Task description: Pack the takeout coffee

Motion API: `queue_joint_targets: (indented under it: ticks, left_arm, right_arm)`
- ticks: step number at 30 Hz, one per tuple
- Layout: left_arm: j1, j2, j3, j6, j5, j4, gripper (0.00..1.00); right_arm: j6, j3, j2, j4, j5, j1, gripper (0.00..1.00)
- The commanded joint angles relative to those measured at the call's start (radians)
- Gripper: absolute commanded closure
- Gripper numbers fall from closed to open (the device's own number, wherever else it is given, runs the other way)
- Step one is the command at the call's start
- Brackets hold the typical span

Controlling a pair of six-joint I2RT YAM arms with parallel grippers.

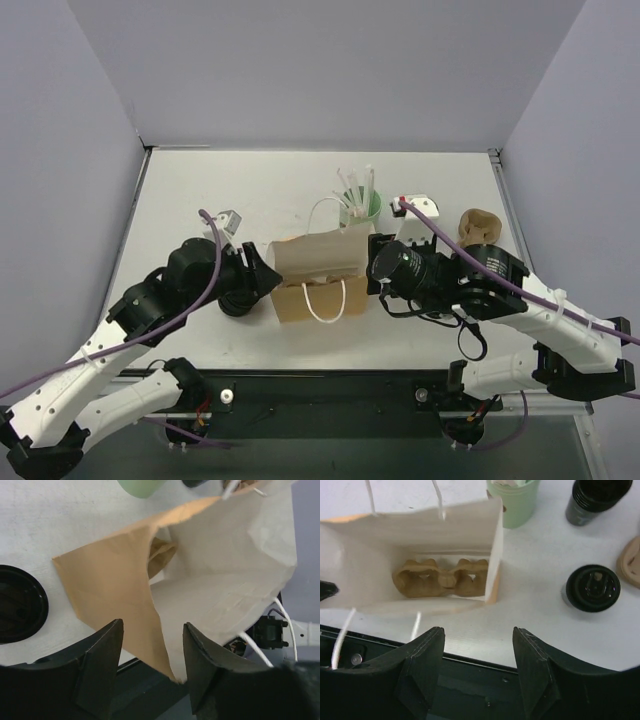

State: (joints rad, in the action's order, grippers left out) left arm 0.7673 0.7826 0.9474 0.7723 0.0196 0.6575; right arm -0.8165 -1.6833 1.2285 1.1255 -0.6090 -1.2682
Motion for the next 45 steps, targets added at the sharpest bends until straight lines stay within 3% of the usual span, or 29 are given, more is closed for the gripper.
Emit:
queue_joint_targets:
  ticks: [1, 8, 15, 24, 26, 30, 32, 33, 36, 41, 45]
  left_arm:
    - [0.004, 0.029, 0.145, -0.155, 0.116, 0.097, 0.37]
    - [0.003, 0.184, 0.296, -0.378, 0.198, 0.096, 0.33]
    - [-0.022, 0.299, 0.358, -0.459, 0.223, -0.002, 0.33]
    - [-0.138, 0.365, 0.364, -0.504, 0.094, -0.055, 0.33]
    - [-0.141, 0.36, 0.402, -0.504, 0.083, -0.041, 0.34]
    - [-0.141, 0.339, 0.543, -0.444, 0.083, 0.039, 0.34]
    - [-0.143, 0.327, 0.573, -0.383, 0.112, 0.066, 0.34]
    - [-0.143, 0.317, 0.583, -0.375, 0.112, 0.088, 0.34]
    - [-0.143, 0.302, 0.573, -0.347, 0.14, 0.155, 0.34]
    - [-0.143, 0.23, 0.493, -0.323, 0.1, 0.185, 0.34]
    - [-0.143, 0.187, 0.424, -0.298, 0.083, 0.203, 0.34]
  right_arm:
    - [-0.317, 0.005, 0.006, 0.21, -0.072, 0.006, 0.43]
    - [-0.476, -0.056, 0.066, 0.221, 0.0, 0.047, 0.35]
    - [-0.645, 0.077, 0.052, 0.013, 0.101, 0.202, 0.34]
    - [-0.728, 0.091, 0.146, -0.046, 0.101, 0.221, 0.34]
    - [-0.73, 0.103, 0.157, -0.044, 0.115, 0.221, 0.37]
    - [-0.702, 0.152, 0.149, -0.046, 0.118, 0.24, 0.51]
    - [-0.607, 0.154, 0.135, -0.043, 0.103, 0.268, 0.67]
    - [-0.568, 0.142, 0.129, -0.041, 0.103, 0.28, 0.83]
    - [-0.357, 0.058, 0.12, -0.018, 0.179, 0.341, 1.0]
    - [-0.088, -0.102, 0.163, 0.198, 0.299, 0.363, 1.0]
    - [-0.046, -0.111, 0.146, 0.302, 0.241, 0.355, 1.0]
